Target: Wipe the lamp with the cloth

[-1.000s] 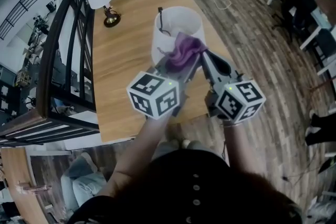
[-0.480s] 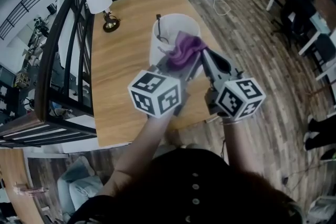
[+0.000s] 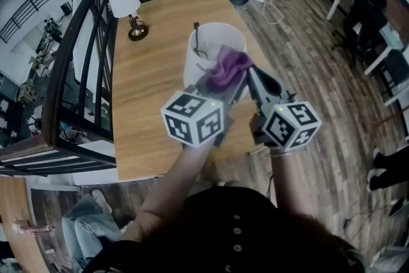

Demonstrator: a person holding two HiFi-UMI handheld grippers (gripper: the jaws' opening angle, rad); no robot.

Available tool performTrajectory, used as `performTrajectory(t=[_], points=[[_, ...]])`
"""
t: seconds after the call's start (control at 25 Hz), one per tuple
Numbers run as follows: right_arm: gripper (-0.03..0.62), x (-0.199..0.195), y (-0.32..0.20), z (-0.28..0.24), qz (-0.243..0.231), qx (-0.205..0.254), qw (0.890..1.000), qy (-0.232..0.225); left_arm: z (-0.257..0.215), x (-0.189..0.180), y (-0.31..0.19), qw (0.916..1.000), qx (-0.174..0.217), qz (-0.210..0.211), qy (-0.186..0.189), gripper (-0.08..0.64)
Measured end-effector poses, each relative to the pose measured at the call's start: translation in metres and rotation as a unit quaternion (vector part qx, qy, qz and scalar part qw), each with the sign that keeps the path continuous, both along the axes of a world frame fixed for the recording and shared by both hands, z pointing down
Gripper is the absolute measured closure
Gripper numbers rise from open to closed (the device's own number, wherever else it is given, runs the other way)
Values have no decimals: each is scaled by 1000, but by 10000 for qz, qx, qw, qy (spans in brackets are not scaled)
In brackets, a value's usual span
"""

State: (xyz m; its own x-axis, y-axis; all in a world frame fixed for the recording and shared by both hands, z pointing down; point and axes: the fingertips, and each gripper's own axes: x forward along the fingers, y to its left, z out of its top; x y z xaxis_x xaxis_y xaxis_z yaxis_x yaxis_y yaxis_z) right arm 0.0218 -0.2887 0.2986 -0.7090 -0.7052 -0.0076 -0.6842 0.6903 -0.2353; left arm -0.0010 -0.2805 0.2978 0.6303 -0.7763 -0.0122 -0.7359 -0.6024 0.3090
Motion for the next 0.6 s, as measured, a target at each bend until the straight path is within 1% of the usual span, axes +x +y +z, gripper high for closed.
performTrajectory(t=[0.6], points=[[580, 2, -1, 26, 1, -331, 9995, 0, 24, 3, 2, 9995, -309, -14, -64, 499]])
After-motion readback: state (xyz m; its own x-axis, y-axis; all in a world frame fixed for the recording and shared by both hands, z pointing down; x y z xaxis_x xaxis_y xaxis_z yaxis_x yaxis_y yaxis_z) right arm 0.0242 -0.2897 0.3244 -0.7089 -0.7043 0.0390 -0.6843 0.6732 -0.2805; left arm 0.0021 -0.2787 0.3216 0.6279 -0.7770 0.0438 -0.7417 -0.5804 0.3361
